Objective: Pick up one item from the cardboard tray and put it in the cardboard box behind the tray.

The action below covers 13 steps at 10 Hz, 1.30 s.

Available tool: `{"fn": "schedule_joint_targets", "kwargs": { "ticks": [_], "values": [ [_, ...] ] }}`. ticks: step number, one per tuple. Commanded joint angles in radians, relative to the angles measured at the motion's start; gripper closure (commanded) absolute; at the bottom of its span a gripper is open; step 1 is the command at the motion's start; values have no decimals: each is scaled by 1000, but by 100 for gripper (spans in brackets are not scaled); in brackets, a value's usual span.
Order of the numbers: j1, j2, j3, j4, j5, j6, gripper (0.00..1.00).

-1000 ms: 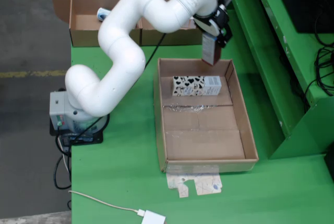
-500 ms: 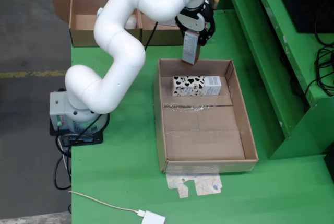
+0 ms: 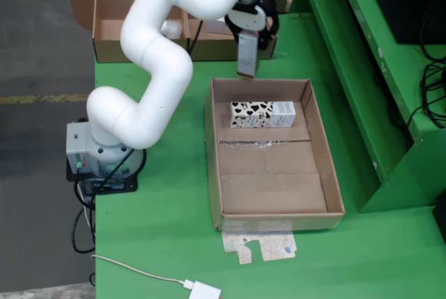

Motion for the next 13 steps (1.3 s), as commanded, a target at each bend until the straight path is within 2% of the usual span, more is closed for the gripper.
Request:
{"fn": "schedule_joint_targets", "kwargs": {
  "ticks": [1, 5, 6, 7, 10, 11, 13],
  "values": [
    [69, 57, 26, 48, 0, -48, 100],
    [150, 55, 26, 90, -19, -73, 100],
    [258, 81, 26, 86, -31, -112, 100],
    [258, 81, 26, 86, -31, -112, 100],
    [329, 130, 26, 8, -26, -133, 100],
    [419, 164, 26, -39, -32, -131, 100],
    [419, 164, 26, -39, -32, -131, 100]
  ]
}}
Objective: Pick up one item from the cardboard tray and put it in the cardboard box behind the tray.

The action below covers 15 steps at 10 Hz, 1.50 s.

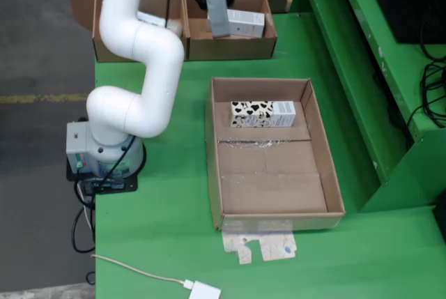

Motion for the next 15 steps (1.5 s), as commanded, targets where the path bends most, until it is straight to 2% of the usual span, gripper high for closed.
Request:
{"fn": "schedule_joint_targets", "kwargs": {
  "ticks": [1, 7, 10, 13, 14, 15],
  "values": [
    [171, 105, 26, -97, -22, 30, 100],
    [373, 155, 26, -223, -28, 96, 100],
    [373, 155, 26, -223, -28, 96, 100],
    [471, 129, 26, -220, -39, 129, 100],
    [491, 88, 26, -140, -43, 124, 100],
    [491, 88, 26, -140, -43, 124, 100]
  ]
}}
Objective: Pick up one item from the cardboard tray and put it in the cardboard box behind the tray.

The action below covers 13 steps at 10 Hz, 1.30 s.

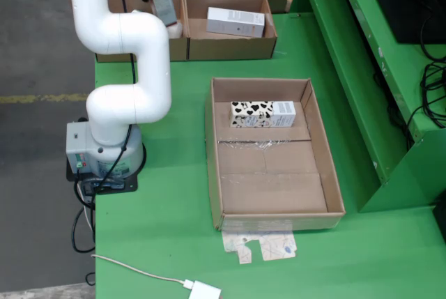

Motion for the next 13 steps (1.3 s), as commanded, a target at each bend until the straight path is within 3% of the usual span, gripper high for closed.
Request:
{"fn": "schedule_joint_targets", "kwargs": {
  "ticks": [1, 2, 4, 7, 11, 12, 13],
  "values": [
    [36, -65, 23, 218, -43, -1, 100],
    [36, -65, 23, 218, -43, -1, 100],
    [28, -152, 23, 433, -107, -30, 100],
    [33, -169, 23, 451, -114, -35, 100],
    [13, -127, 23, 272, -53, -1, 100],
    [-30, -72, 23, 68, 14, 25, 100],
    [-44, -68, 23, 13, 30, 28, 100]
  ]
}}
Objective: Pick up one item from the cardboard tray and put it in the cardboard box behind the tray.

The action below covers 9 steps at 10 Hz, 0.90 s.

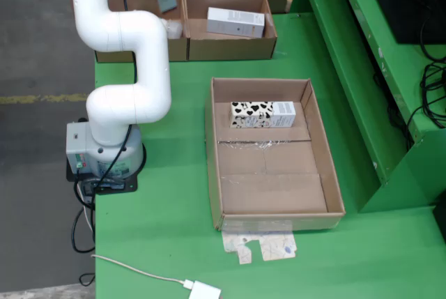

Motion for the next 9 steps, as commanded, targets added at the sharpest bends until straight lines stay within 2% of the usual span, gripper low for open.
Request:
{"fn": "schedule_joint_targets", "kwargs": {
  "ticks": [1, 4, 5, 8, 9],
  "values": [
    [-61, 103, 26, -291, 82, 31, 100],
    [-81, 90, 26, -379, 105, 19, 100],
    [-104, 21, 26, -317, 113, 4, 100],
    [-86, -10, 26, -232, 97, 7, 100],
    [-24, -32, 26, -124, 64, 29, 100]
  ]
}}
